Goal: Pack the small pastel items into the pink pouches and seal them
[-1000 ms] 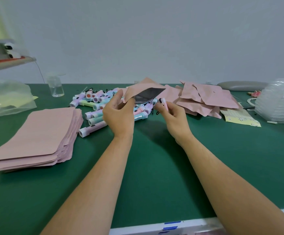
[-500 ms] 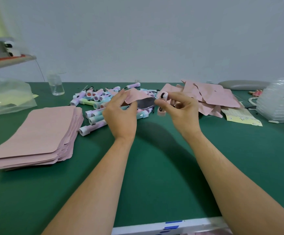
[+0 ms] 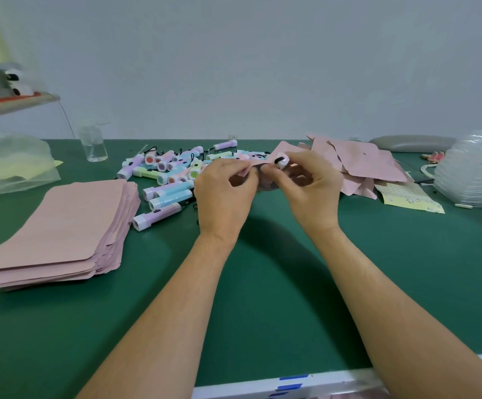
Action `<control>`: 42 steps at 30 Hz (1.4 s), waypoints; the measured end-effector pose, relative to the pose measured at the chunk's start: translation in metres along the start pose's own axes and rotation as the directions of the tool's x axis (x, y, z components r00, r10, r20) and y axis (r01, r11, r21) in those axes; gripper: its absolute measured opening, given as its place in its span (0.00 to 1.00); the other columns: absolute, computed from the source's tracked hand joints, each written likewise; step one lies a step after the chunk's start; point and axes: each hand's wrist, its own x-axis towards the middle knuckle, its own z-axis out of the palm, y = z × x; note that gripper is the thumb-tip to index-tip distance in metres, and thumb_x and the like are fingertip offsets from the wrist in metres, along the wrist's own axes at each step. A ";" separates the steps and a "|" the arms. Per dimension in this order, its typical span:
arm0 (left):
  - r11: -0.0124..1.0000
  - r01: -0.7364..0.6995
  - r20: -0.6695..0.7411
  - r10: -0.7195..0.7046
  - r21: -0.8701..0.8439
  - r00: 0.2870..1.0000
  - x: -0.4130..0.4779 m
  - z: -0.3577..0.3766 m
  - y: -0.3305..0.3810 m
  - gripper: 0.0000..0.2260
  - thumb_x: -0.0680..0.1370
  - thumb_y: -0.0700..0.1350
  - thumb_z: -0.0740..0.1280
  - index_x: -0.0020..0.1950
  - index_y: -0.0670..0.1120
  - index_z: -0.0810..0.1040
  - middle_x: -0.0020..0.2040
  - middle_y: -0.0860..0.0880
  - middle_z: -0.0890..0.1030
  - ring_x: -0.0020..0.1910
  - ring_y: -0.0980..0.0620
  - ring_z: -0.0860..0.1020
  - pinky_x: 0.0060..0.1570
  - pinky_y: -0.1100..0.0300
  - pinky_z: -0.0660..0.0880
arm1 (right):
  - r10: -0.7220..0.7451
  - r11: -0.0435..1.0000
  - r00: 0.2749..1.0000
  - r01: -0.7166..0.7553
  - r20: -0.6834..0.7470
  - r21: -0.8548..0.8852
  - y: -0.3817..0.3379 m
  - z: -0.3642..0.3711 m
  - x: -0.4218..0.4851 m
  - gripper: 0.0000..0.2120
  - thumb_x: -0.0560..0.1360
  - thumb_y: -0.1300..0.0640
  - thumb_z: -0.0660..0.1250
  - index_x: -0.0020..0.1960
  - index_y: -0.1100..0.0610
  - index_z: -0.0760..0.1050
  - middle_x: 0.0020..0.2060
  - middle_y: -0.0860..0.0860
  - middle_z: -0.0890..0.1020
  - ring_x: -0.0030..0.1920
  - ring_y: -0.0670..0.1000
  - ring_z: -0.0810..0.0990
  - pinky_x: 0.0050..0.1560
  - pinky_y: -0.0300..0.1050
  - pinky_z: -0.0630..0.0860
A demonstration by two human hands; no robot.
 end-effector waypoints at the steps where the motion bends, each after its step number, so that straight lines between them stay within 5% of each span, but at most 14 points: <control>1: 1.000 -0.007 -0.010 0.007 0.000 1.000 0.001 0.000 0.001 0.06 0.78 0.44 0.74 0.52 0.49 0.90 0.48 0.55 0.86 0.50 0.56 0.83 0.54 0.55 0.81 | -0.073 0.995 0.997 0.074 0.018 -0.062 0.000 0.000 -0.002 0.07 0.73 0.56 0.80 0.50 0.54 0.86 0.43 0.47 0.84 0.40 0.49 0.83 0.43 0.46 0.82; 6: 0.999 -0.033 -0.042 0.032 -0.020 0.999 0.002 0.000 0.003 0.07 0.79 0.42 0.73 0.53 0.47 0.90 0.50 0.53 0.86 0.49 0.55 0.83 0.55 0.56 0.80 | -0.298 0.906 0.950 0.312 0.093 -0.286 0.000 -0.006 0.000 0.08 0.75 0.57 0.79 0.49 0.60 0.85 0.42 0.50 0.84 0.39 0.45 0.82 0.43 0.43 0.81; 10: 0.986 -0.135 -0.109 0.145 0.095 0.983 -0.001 0.003 0.005 0.04 0.77 0.42 0.76 0.50 0.45 0.90 0.49 0.53 0.87 0.58 0.48 0.79 0.55 0.78 0.70 | -0.275 0.820 0.953 0.300 0.124 -0.487 -0.006 -0.005 0.000 0.07 0.74 0.52 0.79 0.44 0.56 0.85 0.34 0.48 0.84 0.32 0.47 0.79 0.33 0.46 0.76; 13: 0.975 -0.213 -0.078 0.218 0.062 0.973 -0.002 0.006 0.007 0.04 0.76 0.40 0.76 0.50 0.43 0.90 0.49 0.51 0.88 0.58 0.48 0.82 0.61 0.64 0.76 | -0.280 0.729 0.949 0.308 0.145 -0.611 -0.014 -0.003 0.002 0.11 0.72 0.55 0.76 0.34 0.58 0.80 0.24 0.48 0.74 0.26 0.54 0.70 0.26 0.43 0.65; 16: 0.952 -0.305 -0.034 0.305 0.018 0.952 -0.006 0.013 0.011 0.05 0.77 0.38 0.75 0.51 0.42 0.90 0.51 0.51 0.88 0.59 0.50 0.84 0.60 0.56 0.80 | -0.297 0.693 0.941 0.329 0.162 -0.641 -0.024 0.000 0.005 0.13 0.68 0.64 0.65 0.29 0.55 0.65 0.25 0.46 0.60 0.26 0.54 0.58 0.29 0.39 0.50; 18: 0.946 -0.324 -0.014 0.324 -0.017 0.946 -0.009 0.016 0.011 0.06 0.78 0.38 0.75 0.52 0.42 0.90 0.51 0.51 0.88 0.58 0.51 0.85 0.55 0.51 0.83 | -0.235 0.709 0.950 0.311 0.204 -0.633 -0.027 0.001 0.004 0.13 0.65 0.67 0.62 0.31 0.54 0.61 0.26 0.47 0.60 0.26 0.55 0.58 0.28 0.39 0.47; 21: 0.950 -0.312 -0.040 0.312 0.013 0.949 -0.009 0.015 0.011 0.05 0.78 0.41 0.75 0.52 0.44 0.90 0.51 0.53 0.88 0.53 0.54 0.85 0.50 0.53 0.83 | -0.119 0.748 0.961 0.252 0.250 -0.614 -0.023 0.000 0.004 0.12 0.67 0.67 0.62 0.32 0.54 0.64 0.25 0.47 0.64 0.26 0.54 0.63 0.28 0.43 0.57; 24: 0.951 -0.309 -0.037 0.310 0.019 0.950 -0.005 0.007 0.013 0.07 0.76 0.46 0.78 0.53 0.48 0.90 0.53 0.55 0.88 0.57 0.53 0.83 0.58 0.58 0.79 | -0.059 0.888 0.986 0.122 0.154 -0.442 -0.024 0.000 0.004 0.12 0.70 0.66 0.67 0.34 0.51 0.70 0.24 0.40 0.67 0.27 0.42 0.66 0.30 0.38 0.62; 26: 0.969 -0.229 0.158 0.241 -0.091 0.957 0.000 -0.001 0.010 0.17 0.74 0.52 0.79 0.61 0.51 0.87 0.64 0.56 0.82 0.67 0.54 0.76 0.64 0.53 0.78 | 0.025 0.965 0.998 -0.009 0.058 -0.263 -0.027 -0.001 0.004 0.09 0.72 0.64 0.72 0.36 0.54 0.77 0.28 0.40 0.77 0.30 0.39 0.76 0.34 0.33 0.71; 29: 0.987 -0.087 0.441 0.140 -0.138 0.886 0.005 -0.013 0.005 0.40 0.67 0.65 0.80 0.76 0.55 0.74 0.75 0.63 0.70 0.78 0.56 0.62 0.70 0.52 0.74 | 0.228 0.973 0.973 -0.229 0.035 0.013 -0.029 -0.004 0.008 0.00 0.72 0.62 0.74 0.43 0.60 0.84 0.36 0.50 0.86 0.39 0.47 0.87 0.44 0.49 0.85; 33: 0.986 -0.155 0.542 0.161 -0.057 0.825 0.013 -0.016 -0.006 0.41 0.67 0.60 0.83 0.78 0.58 0.72 0.60 0.81 0.68 0.73 0.65 0.63 0.73 0.57 0.68 | 0.306 0.938 0.946 -0.319 0.107 0.139 -0.029 -0.009 0.009 0.03 0.73 0.61 0.77 0.42 0.61 0.85 0.37 0.55 0.87 0.41 0.54 0.88 0.46 0.55 0.86; 37: 0.943 -0.330 0.448 0.278 0.041 0.850 0.022 -0.015 -0.014 0.32 0.72 0.62 0.75 0.75 0.57 0.77 0.69 0.58 0.78 0.73 0.58 0.70 0.75 0.55 0.60 | 0.332 0.926 0.932 -0.352 0.147 0.137 -0.033 -0.012 0.010 0.05 0.74 0.61 0.77 0.40 0.61 0.85 0.36 0.60 0.85 0.39 0.54 0.85 0.46 0.58 0.85; 39: 0.942 -0.335 0.440 0.315 -0.033 0.841 0.023 -0.013 -0.015 0.30 0.74 0.61 0.73 0.74 0.53 0.78 0.66 0.52 0.82 0.68 0.54 0.76 0.71 0.54 0.69 | 0.337 0.921 0.924 -0.363 0.179 0.139 -0.036 -0.013 0.011 0.04 0.74 0.60 0.77 0.41 0.60 0.86 0.37 0.61 0.86 0.38 0.52 0.85 0.46 0.55 0.84; 42: 0.939 -0.340 0.433 0.330 -0.057 0.839 0.019 -0.010 -0.013 0.28 0.75 0.58 0.74 0.73 0.49 0.79 0.62 0.52 0.85 0.59 0.51 0.82 0.61 0.51 0.77 | 0.342 0.937 0.921 -0.350 0.189 0.012 -0.038 -0.014 0.010 0.10 0.72 0.63 0.75 0.35 0.52 0.85 0.29 0.49 0.83 0.31 0.44 0.78 0.32 0.41 0.76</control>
